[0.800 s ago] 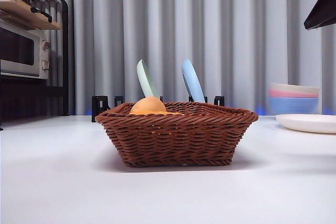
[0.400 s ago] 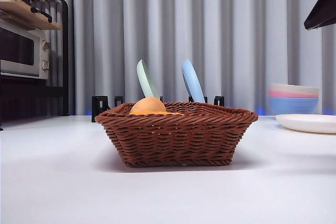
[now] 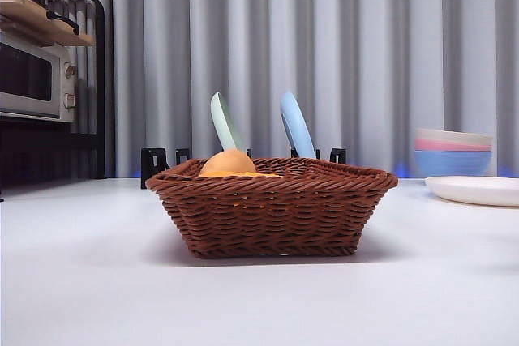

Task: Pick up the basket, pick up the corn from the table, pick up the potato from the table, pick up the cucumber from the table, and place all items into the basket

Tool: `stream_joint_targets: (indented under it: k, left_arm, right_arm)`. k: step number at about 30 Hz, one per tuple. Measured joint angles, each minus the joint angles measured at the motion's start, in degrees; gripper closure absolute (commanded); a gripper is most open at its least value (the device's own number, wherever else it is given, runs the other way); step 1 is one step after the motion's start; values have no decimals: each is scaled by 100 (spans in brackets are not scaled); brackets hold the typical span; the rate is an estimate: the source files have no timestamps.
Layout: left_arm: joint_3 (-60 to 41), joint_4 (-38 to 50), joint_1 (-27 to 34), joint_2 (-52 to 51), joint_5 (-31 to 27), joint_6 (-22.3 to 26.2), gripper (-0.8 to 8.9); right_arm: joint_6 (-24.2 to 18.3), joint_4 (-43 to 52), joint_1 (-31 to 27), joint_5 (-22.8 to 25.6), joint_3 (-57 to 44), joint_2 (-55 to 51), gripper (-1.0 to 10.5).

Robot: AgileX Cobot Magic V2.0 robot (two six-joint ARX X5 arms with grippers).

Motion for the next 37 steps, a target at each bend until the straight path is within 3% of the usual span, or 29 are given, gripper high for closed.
stream_joint_targets:
  k: [6,13,17,23,37]
  left_arm:
    - [0,0,0,0,0,2,817]
    - [0,0,0,0,0,0,817]
    - [0,0,0,0,0,0,817]
    - [0,0,0,0,0,0,817]
    - [0,2,0,0,0,0,817]
  right_arm:
    - [-28,293,-555,-44,-1130,-1099,945]
    - [-46,275,-817,-44,-1705,-1943,945]
    - [-46,321,-817,-44,-1856,-2046,945]
    - [44,-612,-817,-48,-1928,-2103,945]
    - [153,-608,-817,-44,-1928,-2085,945]
